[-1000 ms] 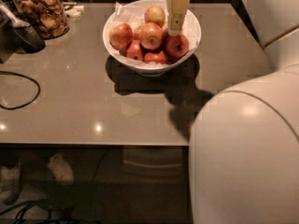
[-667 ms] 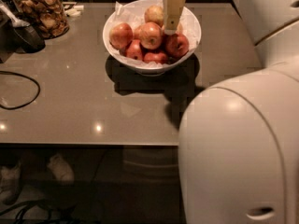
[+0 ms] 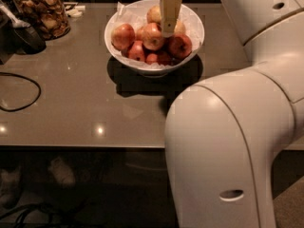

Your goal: Pick apple from white bowl

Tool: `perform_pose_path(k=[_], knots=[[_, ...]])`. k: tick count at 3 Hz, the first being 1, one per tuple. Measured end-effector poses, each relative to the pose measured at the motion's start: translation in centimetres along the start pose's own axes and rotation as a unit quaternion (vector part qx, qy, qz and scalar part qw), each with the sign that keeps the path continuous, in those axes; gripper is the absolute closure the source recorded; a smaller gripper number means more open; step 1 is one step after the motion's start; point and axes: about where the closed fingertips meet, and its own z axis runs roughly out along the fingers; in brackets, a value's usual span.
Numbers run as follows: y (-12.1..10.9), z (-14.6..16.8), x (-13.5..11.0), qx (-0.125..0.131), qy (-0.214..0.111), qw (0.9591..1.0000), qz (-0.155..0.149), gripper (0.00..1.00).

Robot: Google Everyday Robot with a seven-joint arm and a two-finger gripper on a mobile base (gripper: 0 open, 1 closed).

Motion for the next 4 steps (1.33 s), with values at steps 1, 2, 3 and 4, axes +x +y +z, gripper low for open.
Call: perform_pose_path(k=[1,2,3,4], knots=[[-0.2,1.2,-0.3,-0.008,-0.002,1.0000,-0.002,0.08],[-0.1,2.5,0.0,-0.021,-0.003,0.9998,0.005,0.09],[0.2,3.6,0.5,-0.033,-0.005,0.9994,0.013,0.13],[0.6,4.3,0.9,-0.044,-0.005,0.9988,0.021,0.17]])
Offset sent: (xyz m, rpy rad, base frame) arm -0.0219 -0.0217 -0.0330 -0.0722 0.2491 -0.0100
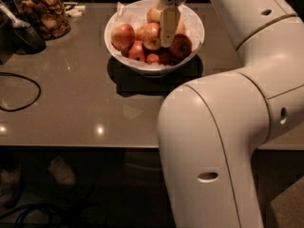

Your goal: Pick apple from white bowl

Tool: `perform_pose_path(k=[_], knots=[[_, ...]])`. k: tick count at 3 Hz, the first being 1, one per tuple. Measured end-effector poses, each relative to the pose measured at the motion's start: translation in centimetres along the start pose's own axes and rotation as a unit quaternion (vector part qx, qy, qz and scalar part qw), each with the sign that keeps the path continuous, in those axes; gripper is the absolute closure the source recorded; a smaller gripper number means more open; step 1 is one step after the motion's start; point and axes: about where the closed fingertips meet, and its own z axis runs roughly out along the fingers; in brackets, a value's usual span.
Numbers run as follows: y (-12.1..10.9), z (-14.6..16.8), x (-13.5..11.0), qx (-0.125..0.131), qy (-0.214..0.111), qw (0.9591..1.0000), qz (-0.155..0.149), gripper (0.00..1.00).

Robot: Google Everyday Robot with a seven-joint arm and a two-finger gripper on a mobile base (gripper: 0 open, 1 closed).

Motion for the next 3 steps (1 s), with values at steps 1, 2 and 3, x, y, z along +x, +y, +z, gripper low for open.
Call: perform_pose_path(k=[1,2,3], knots=[[0.3,0.5,0.2,-0.009,0.002,0.9999,0.004,0.17],[0.7,0.8,-0.1,-0.017,0.003,0.9998,0.003,0.17],[1.1,0.9,-0.9,-0.024,0.005,0.9997,-0.004,0.18]])
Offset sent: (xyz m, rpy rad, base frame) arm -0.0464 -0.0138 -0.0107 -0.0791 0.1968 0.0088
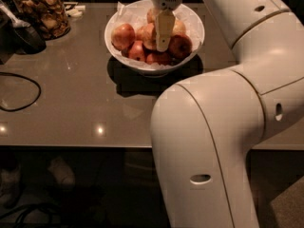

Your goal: Pick apple from white bowl

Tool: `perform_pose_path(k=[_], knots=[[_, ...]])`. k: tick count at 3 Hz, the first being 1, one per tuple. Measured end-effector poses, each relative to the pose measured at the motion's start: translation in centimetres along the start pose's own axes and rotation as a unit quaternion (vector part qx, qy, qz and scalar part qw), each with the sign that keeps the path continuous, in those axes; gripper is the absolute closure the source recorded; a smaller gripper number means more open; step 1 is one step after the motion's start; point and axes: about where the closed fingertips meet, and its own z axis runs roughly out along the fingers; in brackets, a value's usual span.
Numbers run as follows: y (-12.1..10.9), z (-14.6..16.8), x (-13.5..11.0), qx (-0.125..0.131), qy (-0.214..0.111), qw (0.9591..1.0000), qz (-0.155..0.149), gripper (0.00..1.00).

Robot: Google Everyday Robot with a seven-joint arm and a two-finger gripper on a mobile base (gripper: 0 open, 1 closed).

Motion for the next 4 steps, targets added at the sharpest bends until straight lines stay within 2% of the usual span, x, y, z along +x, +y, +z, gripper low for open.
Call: perform_pose_path(k=[2,4], knots=[[0.50,0.64,-0.70,-0.013,0.007,0.9999,-0.007,0.20],[0.17,0.89,-0.90,-0.013,0.020,0.9995,-0.018,0.19]])
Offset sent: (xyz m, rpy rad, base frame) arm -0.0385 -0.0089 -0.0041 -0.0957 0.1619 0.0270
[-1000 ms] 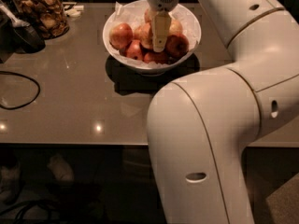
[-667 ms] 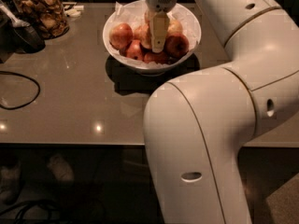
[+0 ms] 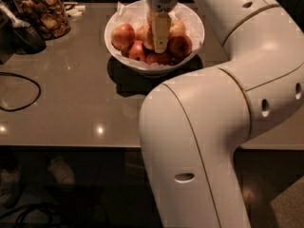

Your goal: Pick apple from white bowl

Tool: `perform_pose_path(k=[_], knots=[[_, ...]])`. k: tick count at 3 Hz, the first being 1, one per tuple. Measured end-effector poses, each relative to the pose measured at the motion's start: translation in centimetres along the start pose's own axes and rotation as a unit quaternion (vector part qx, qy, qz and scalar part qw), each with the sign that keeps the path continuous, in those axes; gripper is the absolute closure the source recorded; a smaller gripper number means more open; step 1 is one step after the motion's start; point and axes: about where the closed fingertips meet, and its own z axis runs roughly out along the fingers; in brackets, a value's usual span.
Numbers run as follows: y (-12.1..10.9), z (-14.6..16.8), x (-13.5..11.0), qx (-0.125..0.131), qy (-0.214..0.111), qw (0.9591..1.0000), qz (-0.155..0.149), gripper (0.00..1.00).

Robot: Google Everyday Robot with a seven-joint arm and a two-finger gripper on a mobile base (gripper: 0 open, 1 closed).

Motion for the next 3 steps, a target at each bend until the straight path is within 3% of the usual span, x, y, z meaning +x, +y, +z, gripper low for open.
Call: perform_pose_path(k=[3], knots=[[0.25,1.28,0.02,-0.017,0.005,0.9998,-0.004,0.20]])
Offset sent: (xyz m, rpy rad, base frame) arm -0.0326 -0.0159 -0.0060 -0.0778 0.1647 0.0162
